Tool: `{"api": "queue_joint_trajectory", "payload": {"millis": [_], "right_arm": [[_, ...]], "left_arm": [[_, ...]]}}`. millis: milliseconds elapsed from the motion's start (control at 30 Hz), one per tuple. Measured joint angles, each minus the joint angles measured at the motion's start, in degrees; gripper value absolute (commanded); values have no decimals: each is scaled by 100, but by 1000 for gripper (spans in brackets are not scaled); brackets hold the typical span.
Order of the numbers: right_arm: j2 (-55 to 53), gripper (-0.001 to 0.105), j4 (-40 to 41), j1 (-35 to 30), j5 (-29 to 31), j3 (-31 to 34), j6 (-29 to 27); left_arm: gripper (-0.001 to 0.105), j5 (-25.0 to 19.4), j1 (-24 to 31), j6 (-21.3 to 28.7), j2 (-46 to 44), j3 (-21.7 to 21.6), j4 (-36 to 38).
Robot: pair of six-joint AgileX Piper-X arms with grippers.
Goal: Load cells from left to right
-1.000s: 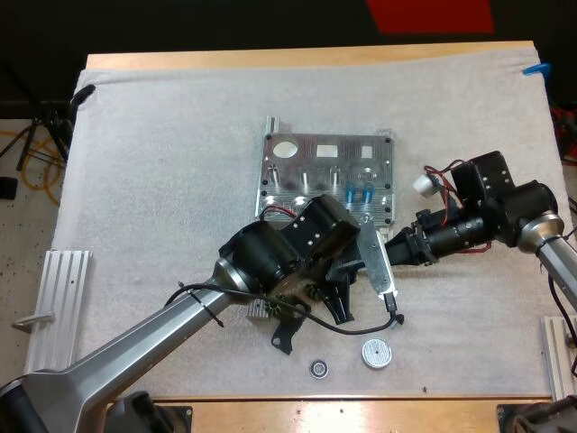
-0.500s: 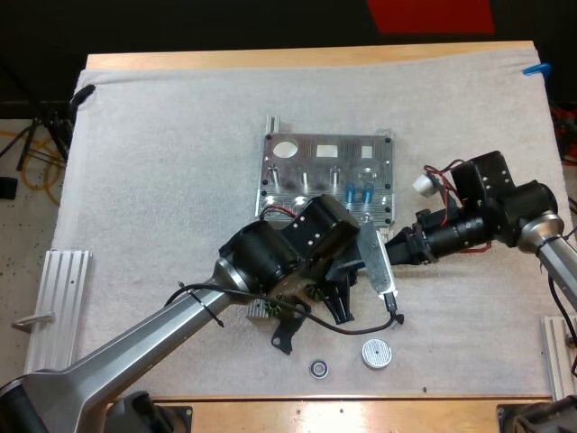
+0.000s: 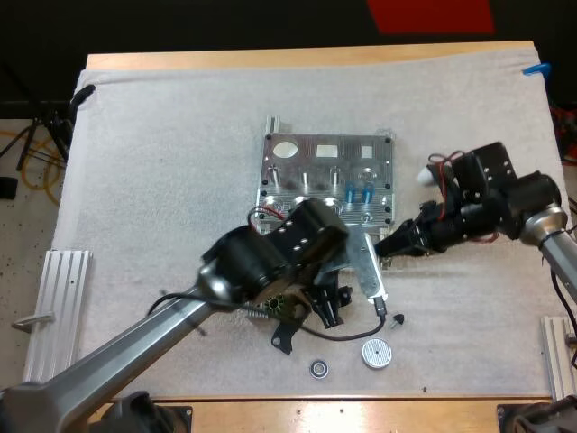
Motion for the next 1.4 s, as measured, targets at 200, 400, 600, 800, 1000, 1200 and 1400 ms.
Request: {"api": "queue_joint_trajectory", "payload": {"millis": [200,400,600,800,1000,1200,1400], "right_arm": [[0,0,242,0,1136,-543,-38],[0,0,550,78,2293,-1150,-38],[266,0,801,472,3145,-1762,-107],[1024,0,1222,759,3948,-2392,-176],[1780,0,1566,758,4146,-3062,-213],[2563,0,1939,758,4429,-3716,-327],[2998,0,2046,758,4520,-3888,-344]], "left_arm": [[69,-12,0,-468,-523,0,-26],[69,-12,0,-971,-1053,612,-683],[69,-119,0,-1200,-1484,1203,-984],[69,-566,0,-1253,-1691,1202,-1359],[69,-584,0,-1253,-1708,1202,-1411],[69,-659,0,-1267,-1708,1202,-1715],[69,-670,0,-1267,-1708,1202,-1716]]}}
